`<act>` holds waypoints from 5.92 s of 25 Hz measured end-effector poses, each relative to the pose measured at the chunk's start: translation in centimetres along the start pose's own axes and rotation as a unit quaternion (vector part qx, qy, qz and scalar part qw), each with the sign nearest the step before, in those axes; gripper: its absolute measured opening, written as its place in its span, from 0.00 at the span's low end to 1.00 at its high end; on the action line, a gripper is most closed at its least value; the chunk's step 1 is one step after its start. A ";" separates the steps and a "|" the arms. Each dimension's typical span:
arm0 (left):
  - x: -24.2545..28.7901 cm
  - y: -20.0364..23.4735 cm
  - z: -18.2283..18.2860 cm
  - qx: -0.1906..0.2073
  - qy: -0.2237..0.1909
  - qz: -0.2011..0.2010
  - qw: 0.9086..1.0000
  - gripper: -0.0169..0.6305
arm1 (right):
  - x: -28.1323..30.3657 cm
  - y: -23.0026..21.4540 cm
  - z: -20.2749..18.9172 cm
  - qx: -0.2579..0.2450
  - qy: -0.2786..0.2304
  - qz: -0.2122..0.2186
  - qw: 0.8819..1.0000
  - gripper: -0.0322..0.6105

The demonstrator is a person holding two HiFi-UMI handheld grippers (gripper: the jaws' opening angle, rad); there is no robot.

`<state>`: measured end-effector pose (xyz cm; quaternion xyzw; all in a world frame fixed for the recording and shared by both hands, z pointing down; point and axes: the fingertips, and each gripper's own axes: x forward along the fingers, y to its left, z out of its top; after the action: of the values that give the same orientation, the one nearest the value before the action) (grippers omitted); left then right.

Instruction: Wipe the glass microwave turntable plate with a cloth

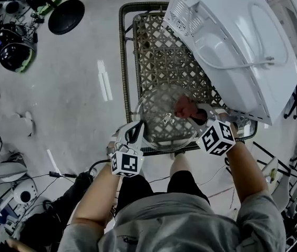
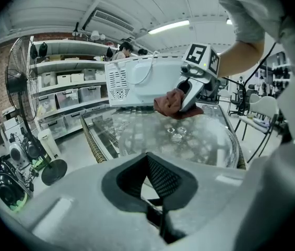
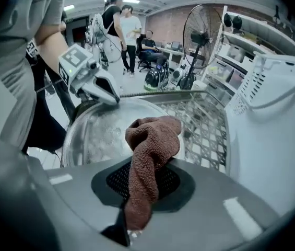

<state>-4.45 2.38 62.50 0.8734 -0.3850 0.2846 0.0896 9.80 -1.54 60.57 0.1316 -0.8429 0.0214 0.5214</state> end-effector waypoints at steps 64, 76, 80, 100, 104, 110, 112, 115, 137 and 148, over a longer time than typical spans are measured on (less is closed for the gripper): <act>0.2 0.0 0.0 -0.060 0.029 -0.083 0.994 0.02 | 5.5 16.3 10.7 -0.176 -0.102 0.141 0.969 0.16; 0.3 -0.2 0.0 -0.048 0.034 -0.089 0.994 0.02 | 2.1 12.1 3.3 -0.120 -0.035 0.119 0.985 0.16; 0.3 -0.2 0.0 -0.047 0.034 -0.087 0.994 0.02 | 0.3 10.3 -0.4 -0.109 0.004 0.106 0.988 0.16; 0.4 -0.1 0.0 -0.052 0.035 -0.087 0.994 0.02 | -1.0 12.7 2.3 -0.116 -0.044 0.116 0.985 0.16; 0.4 -0.2 0.1 -0.053 0.036 -0.088 0.994 0.02 | 1.1 16.8 6.6 -0.139 -0.086 0.150 0.975 0.16; 0.3 -0.2 0.0 -0.052 0.036 -0.090 0.994 0.02 | 3.7 19.0 8.6 -0.161 -0.089 0.163 0.969 0.16; 0.4 -0.2 0.0 -0.051 0.036 -0.090 0.994 0.02 | 3.9 18.9 8.5 -0.163 -0.087 0.160 0.970 0.16; 0.4 -0.2 0.0 -0.050 0.034 -0.091 0.994 0.02 | 3.7 18.7 7.8 -0.158 -0.084 0.157 0.971 0.16; 0.4 -0.2 0.0 -0.053 0.035 -0.091 0.994 0.02 | -2.7 11.4 -5.8 -0.127 0.050 0.107 0.985 0.16; 0.6 -0.3 -0.3 -0.070 0.052 -0.088 0.992 0.02 | -2.9 11.3 -5.1 -0.093 0.025 0.087 0.992 0.16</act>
<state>-4.06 2.31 63.06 0.8795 -0.3205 0.2927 0.1951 12.70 10.86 61.43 0.0083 -0.8361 -0.0081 0.5484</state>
